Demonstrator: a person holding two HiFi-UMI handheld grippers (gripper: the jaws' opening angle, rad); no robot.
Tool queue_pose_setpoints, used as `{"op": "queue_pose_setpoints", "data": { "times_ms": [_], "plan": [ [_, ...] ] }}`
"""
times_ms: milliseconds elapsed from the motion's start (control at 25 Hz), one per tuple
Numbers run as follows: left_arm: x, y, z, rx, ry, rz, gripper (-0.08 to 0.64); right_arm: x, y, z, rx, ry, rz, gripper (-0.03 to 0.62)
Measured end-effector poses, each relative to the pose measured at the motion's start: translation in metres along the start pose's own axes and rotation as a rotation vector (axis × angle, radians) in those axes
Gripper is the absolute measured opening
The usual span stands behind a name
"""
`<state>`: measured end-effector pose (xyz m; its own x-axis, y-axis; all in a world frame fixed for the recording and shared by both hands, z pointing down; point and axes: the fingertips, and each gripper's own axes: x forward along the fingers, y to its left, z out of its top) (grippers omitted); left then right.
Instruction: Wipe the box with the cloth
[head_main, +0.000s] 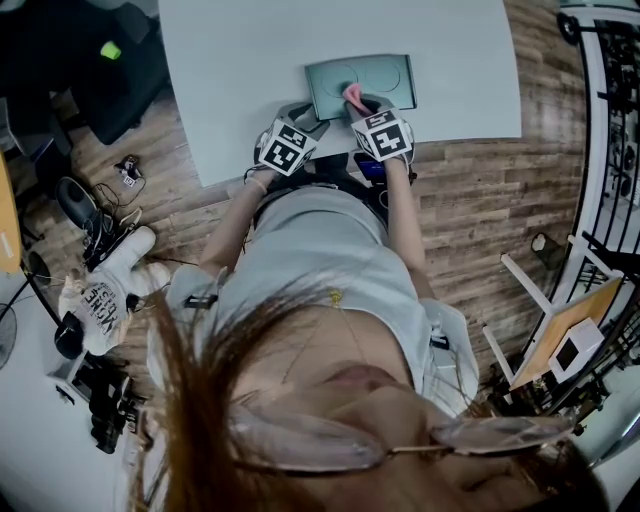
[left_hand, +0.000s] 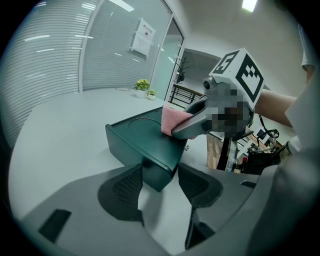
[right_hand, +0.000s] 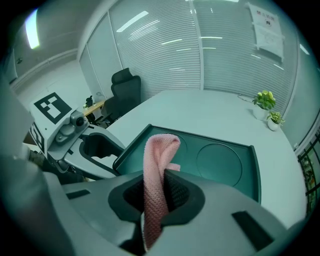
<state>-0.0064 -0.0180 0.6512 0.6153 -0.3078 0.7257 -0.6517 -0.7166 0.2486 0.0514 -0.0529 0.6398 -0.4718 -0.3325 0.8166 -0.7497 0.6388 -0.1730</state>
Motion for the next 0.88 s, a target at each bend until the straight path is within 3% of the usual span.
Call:
{"op": "queue_pose_setpoints", "data": {
  "times_ms": [880],
  "plan": [
    [0.001, -0.001, 0.0, -0.002, -0.009, 0.01, 0.224, 0.018, 0.051, 0.015, -0.073, -0.009, 0.133, 0.038]
  ]
}}
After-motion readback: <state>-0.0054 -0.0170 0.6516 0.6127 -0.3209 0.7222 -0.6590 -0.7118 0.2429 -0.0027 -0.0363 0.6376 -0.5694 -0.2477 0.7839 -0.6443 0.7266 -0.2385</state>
